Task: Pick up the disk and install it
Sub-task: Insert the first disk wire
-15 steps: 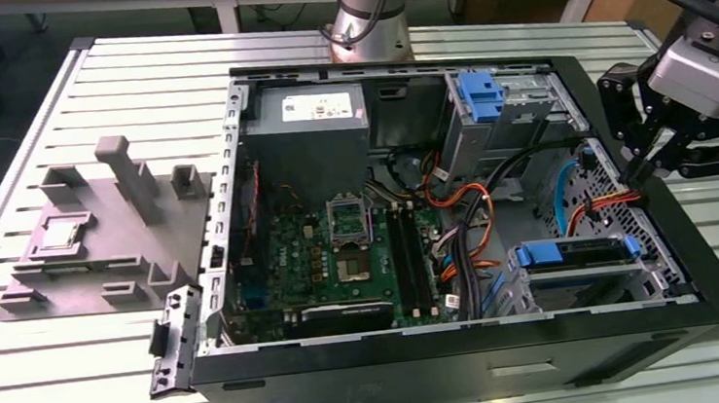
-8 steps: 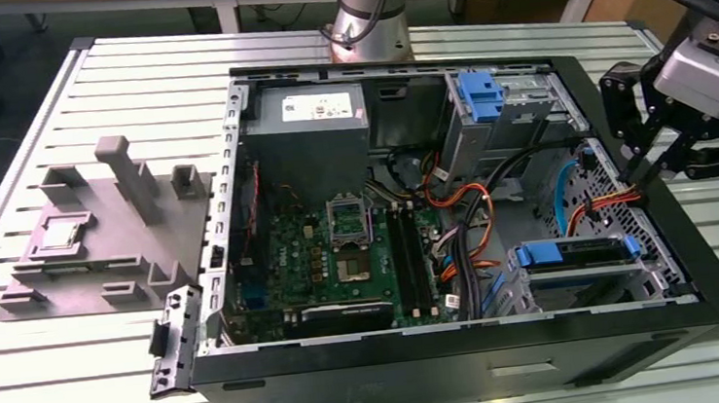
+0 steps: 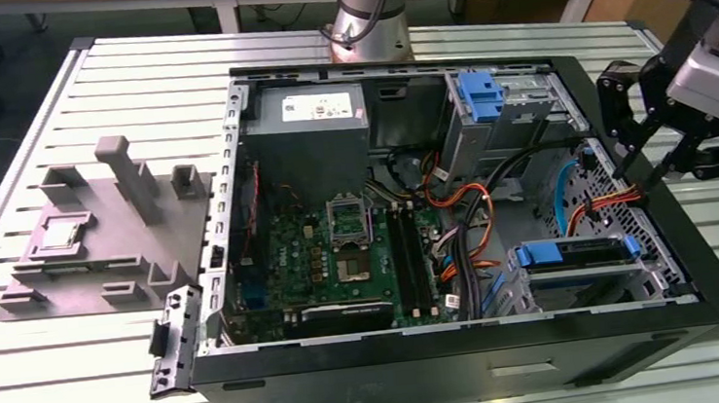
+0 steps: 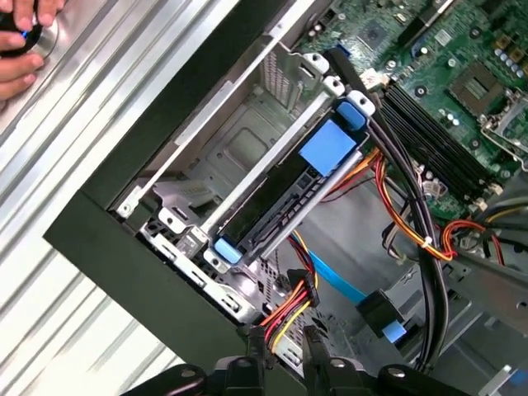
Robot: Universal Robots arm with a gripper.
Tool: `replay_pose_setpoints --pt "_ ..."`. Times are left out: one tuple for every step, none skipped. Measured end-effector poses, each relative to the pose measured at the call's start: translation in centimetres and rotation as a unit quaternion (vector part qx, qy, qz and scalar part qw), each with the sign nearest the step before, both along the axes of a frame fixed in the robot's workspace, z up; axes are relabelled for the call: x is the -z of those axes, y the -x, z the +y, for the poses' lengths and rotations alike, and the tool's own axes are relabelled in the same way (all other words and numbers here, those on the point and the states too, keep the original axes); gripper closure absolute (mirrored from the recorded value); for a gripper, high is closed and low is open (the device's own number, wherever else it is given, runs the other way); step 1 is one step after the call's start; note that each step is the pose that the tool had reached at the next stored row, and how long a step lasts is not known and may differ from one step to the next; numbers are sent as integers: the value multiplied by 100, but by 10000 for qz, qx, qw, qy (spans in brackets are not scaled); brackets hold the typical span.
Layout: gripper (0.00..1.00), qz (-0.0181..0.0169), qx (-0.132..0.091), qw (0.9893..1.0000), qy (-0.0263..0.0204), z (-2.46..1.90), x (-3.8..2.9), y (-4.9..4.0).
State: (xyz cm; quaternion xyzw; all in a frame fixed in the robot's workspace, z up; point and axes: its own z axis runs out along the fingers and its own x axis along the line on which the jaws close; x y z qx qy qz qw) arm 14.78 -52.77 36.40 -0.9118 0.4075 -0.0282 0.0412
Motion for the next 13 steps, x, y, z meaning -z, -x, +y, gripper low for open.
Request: replay_pose_setpoints --pt "68 -4 -60 10000 0 0 2 0" --pt "68 -10 -113 9999 0 0 3 -1" --pt "68 -22 -161 9999 0 0 4 -1" --pt "68 -39 -193 9998 1 -6 6 -1" --pt "68 -57 -213 9998 1 -13 7 -1" --pt "68 -85 -233 9997 2 -23 9 -1" --pt "68 -113 -253 9996 2 -31 10 -1" --pt "68 -135 -277 9995 2 -37 12 0" --pt "68 -148 -315 9994 1 -38 15 -1" --pt "68 -157 -370 9992 2 -38 18 -1" --pt "68 -160 -449 9989 0 -39 24 -1" --pt "68 -163 -540 9984 -1 -39 30 -1" --pt "68 -165 -627 9979 -2 -39 36 0"
